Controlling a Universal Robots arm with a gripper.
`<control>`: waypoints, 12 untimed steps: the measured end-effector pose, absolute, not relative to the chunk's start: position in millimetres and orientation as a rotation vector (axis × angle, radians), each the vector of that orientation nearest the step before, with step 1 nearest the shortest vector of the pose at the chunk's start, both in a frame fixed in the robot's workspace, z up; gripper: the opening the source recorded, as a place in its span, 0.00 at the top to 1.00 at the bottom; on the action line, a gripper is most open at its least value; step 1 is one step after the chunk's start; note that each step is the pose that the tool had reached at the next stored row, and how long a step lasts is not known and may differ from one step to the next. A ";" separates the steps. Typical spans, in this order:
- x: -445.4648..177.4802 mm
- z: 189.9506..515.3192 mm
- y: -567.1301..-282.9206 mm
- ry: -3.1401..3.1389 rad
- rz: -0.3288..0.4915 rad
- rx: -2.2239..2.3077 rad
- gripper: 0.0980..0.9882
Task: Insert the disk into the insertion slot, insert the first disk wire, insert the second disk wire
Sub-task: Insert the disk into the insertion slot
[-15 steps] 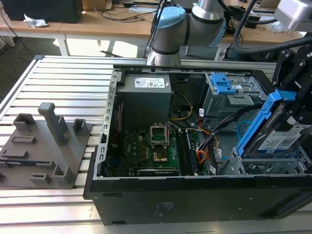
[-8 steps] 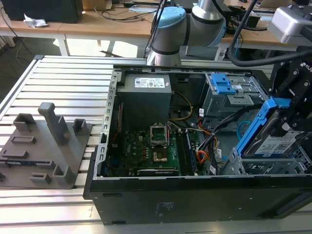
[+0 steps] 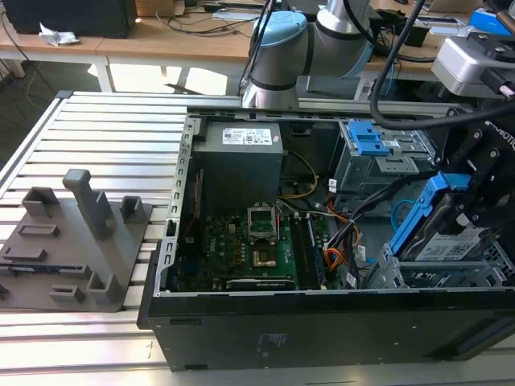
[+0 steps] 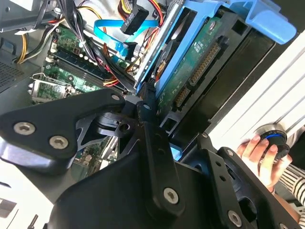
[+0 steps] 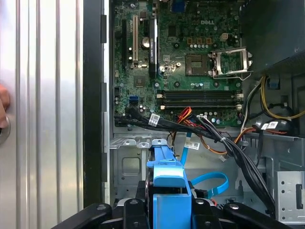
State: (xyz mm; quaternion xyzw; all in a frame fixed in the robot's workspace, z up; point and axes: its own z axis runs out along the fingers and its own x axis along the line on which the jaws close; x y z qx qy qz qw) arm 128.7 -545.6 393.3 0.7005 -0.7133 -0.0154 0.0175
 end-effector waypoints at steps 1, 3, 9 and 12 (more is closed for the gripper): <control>128.7 393.1 -545.6 -2.216 -0.048 2.176 0.70; 128.7 393.0 -545.6 -2.216 -0.048 2.176 0.70; 128.7 392.9 -545.6 -2.216 -0.048 2.176 0.69; 128.7 392.7 -545.6 -2.216 -0.048 2.176 0.62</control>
